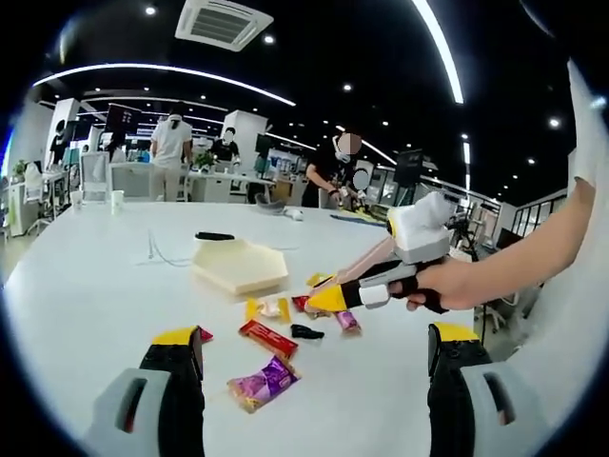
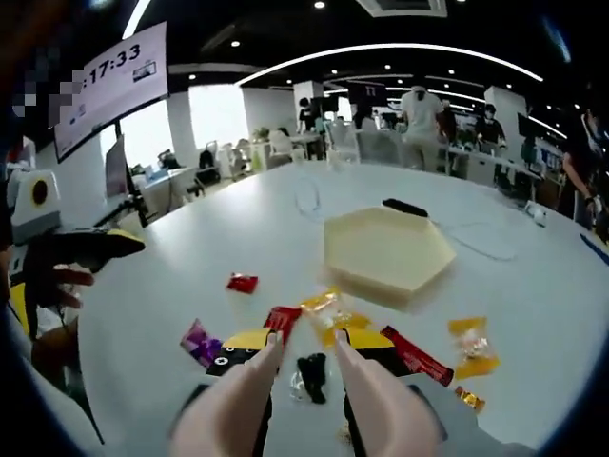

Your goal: Place the target food into the container with the food tongs after gripping and lifting it, then release it inside without dropping or visibly crushing the food.

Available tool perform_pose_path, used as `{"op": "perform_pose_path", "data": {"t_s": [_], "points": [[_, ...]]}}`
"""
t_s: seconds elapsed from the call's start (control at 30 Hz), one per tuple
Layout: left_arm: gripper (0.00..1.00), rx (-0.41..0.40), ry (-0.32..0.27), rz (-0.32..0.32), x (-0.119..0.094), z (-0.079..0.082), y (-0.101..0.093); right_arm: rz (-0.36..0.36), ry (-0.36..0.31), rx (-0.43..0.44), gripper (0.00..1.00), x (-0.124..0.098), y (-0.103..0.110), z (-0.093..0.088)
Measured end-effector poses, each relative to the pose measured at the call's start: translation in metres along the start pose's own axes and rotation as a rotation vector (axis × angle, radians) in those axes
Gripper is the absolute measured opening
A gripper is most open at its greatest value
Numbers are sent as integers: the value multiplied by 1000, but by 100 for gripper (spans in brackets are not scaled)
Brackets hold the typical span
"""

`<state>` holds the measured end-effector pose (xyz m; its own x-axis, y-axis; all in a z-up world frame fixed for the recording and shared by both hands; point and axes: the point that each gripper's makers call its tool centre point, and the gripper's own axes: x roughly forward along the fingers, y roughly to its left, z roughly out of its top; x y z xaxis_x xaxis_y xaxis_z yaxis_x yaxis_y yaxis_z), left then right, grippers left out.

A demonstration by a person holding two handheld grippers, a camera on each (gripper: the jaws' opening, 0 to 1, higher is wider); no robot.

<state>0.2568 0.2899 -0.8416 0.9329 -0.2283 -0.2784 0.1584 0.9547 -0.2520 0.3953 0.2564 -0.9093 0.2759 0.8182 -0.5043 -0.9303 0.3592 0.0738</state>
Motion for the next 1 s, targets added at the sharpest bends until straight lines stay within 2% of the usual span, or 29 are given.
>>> {"op": "perform_pose_path", "data": {"t_s": [0.2, 0.37, 0.7, 1.0], "points": [[99, 5, -2, 2, -4, 2, -5, 18, 13, 10, 28, 3, 2, -4], [99, 20, 20, -6, -1, -5, -11, 30, 25, 14, 28, 4, 4, -7], [99, 17, 23, -19, 3, -4, -13, 40, 48, 38, 28, 3, 3, -17], [99, 23, 33, -7, 1, -7, -12, 54, 104, 96, 27, 6, 6, -30]]}}
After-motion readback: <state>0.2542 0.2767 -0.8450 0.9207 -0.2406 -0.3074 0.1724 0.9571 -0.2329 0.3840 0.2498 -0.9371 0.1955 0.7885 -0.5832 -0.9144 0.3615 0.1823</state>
